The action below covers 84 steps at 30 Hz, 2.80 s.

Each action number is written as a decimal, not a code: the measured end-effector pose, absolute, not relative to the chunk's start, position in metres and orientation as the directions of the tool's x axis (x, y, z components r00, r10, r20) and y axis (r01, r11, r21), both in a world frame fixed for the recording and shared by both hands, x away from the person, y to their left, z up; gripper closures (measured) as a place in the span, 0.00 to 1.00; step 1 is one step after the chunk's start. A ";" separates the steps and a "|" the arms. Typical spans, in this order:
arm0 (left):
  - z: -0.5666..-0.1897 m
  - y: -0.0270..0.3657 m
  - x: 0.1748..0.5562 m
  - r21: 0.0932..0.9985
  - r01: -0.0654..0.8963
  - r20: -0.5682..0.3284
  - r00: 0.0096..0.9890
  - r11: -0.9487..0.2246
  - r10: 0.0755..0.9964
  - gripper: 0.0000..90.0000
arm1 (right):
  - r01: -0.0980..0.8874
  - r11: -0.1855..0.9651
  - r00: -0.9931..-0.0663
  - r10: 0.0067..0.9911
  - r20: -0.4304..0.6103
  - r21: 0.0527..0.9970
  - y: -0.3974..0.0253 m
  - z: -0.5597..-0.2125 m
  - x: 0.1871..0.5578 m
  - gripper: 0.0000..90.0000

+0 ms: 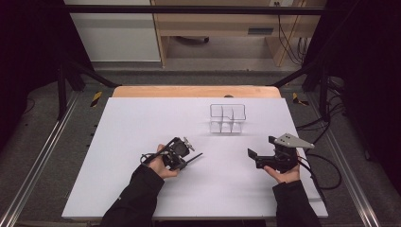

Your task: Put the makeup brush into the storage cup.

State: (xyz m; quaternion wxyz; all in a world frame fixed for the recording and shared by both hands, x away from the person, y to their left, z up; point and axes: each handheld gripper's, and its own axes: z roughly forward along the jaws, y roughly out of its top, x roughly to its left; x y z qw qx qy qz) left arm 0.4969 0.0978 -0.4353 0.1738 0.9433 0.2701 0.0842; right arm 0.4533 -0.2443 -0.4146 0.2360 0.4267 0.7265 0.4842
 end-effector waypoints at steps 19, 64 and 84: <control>-0.408 0.136 0.485 0.495 0.436 0.036 0.854 -0.752 0.519 0.92 | 0.379 0.197 -0.544 0.838 0.045 0.904 -0.240 -0.410 0.452 0.05; -0.363 0.127 0.475 0.537 0.300 0.042 0.924 -0.788 0.380 0.92 | 0.215 0.636 -0.759 0.587 -0.284 0.741 -0.162 -0.377 0.453 0.08; -0.355 0.101 0.477 0.491 0.253 0.044 0.948 -0.833 0.314 0.92 | 0.064 0.764 -0.784 0.437 -0.441 0.642 -0.141 -0.377 0.444 0.11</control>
